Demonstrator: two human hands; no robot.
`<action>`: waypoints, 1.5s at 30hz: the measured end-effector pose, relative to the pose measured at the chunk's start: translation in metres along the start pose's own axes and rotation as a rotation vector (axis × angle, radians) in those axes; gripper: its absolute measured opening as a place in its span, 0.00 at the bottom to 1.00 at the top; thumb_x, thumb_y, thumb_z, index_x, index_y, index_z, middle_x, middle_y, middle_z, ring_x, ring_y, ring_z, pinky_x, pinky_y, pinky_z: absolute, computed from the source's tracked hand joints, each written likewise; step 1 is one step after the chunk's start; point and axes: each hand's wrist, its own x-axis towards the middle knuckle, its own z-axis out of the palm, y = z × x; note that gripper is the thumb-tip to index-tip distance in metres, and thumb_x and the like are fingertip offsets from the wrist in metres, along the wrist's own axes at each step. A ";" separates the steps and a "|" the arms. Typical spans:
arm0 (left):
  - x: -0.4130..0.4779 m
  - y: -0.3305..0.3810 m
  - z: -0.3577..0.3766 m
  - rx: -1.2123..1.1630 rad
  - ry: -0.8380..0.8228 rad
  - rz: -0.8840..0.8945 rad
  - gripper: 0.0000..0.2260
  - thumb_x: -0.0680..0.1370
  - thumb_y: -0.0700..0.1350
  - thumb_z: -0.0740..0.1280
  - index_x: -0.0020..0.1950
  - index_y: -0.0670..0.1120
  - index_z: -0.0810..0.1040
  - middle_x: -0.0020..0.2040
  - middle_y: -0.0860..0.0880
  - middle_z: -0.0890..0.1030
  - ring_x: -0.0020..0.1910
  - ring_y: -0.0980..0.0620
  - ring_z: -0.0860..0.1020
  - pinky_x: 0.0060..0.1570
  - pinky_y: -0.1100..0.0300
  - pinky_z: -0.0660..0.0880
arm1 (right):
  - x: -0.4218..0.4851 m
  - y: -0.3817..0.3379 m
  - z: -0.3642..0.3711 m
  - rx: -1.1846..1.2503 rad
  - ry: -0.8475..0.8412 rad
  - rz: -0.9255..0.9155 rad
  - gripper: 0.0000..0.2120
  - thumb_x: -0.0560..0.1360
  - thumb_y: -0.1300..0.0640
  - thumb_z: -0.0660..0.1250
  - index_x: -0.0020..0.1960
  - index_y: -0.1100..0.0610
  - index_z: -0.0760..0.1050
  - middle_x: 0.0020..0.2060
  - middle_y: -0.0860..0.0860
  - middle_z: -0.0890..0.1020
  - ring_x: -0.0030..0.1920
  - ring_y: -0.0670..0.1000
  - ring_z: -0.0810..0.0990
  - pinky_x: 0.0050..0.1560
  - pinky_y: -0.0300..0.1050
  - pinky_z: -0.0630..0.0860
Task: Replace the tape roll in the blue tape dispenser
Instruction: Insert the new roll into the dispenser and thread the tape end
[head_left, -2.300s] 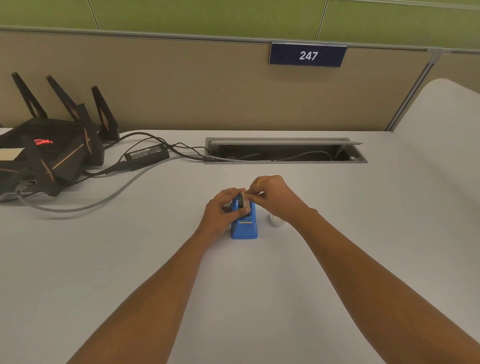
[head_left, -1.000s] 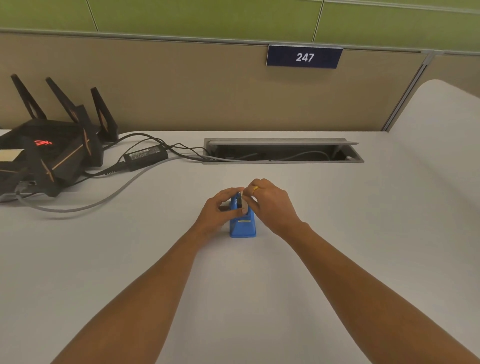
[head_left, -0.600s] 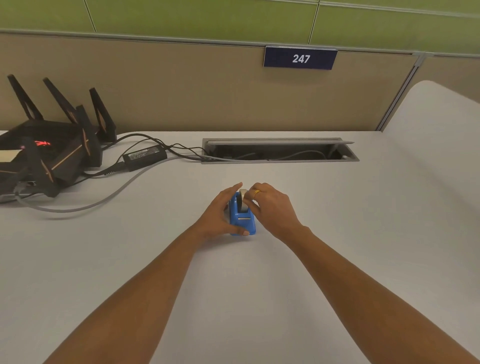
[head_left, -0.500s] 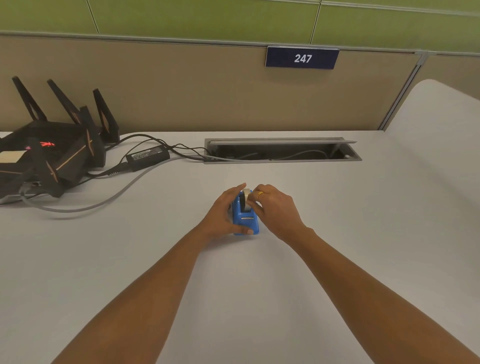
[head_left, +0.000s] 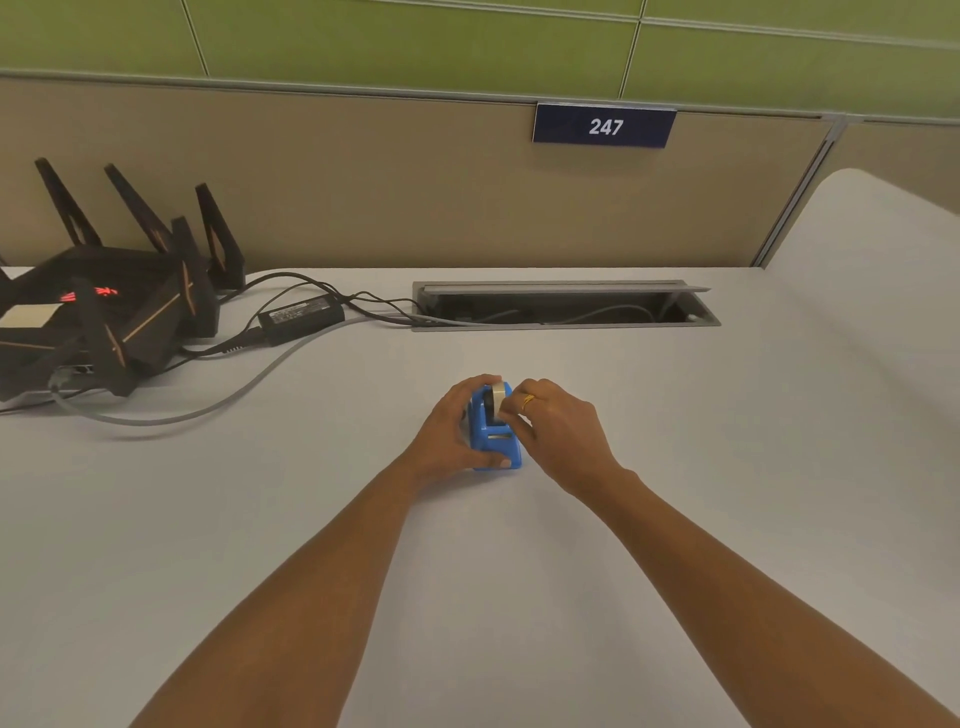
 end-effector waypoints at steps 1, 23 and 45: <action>0.000 0.000 0.000 -0.002 0.001 0.000 0.38 0.64 0.37 0.76 0.69 0.44 0.60 0.71 0.46 0.65 0.68 0.47 0.66 0.69 0.52 0.63 | -0.002 -0.001 0.000 -0.004 0.006 -0.004 0.10 0.78 0.55 0.59 0.52 0.58 0.77 0.49 0.55 0.80 0.47 0.53 0.76 0.40 0.41 0.70; 0.000 -0.001 0.002 0.019 0.017 -0.016 0.37 0.65 0.38 0.76 0.69 0.45 0.61 0.71 0.47 0.64 0.68 0.48 0.65 0.69 0.52 0.64 | -0.027 -0.014 -0.004 -0.222 0.194 -0.150 0.12 0.56 0.58 0.81 0.34 0.53 0.79 0.28 0.47 0.79 0.28 0.48 0.75 0.22 0.32 0.60; -0.003 0.003 0.003 0.043 0.021 -0.011 0.35 0.67 0.39 0.74 0.69 0.44 0.60 0.72 0.46 0.63 0.69 0.47 0.64 0.70 0.52 0.62 | -0.033 -0.012 0.015 -0.245 0.318 -0.197 0.12 0.55 0.58 0.81 0.34 0.55 0.80 0.28 0.48 0.79 0.29 0.48 0.77 0.22 0.33 0.64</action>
